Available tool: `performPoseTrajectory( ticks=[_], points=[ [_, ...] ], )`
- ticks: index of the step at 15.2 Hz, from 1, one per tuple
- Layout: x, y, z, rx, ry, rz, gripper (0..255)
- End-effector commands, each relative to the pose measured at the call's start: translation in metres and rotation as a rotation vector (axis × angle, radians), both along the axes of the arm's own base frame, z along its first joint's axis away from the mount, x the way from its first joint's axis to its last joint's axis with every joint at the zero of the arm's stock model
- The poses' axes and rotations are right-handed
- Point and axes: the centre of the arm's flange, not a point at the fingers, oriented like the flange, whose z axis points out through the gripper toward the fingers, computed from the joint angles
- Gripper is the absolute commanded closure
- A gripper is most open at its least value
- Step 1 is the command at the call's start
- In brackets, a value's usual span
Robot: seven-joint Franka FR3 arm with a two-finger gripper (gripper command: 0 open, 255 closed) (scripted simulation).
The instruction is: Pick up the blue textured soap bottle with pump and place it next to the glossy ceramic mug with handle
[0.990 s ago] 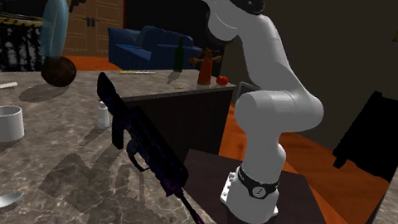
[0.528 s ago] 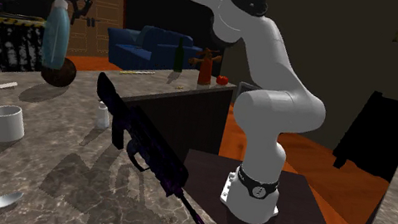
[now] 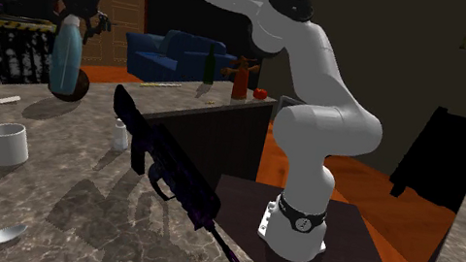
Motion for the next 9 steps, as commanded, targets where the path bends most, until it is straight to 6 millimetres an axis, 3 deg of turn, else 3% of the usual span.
performPoseTrajectory(
  ticks=[1,9],
  points=[
    [-0.001,0.000,-0.010,-0.001,0.000,0.000,255],
    [-0.001,0.000,-0.052,-0.001,0.000,0.000,255]
  ],
)
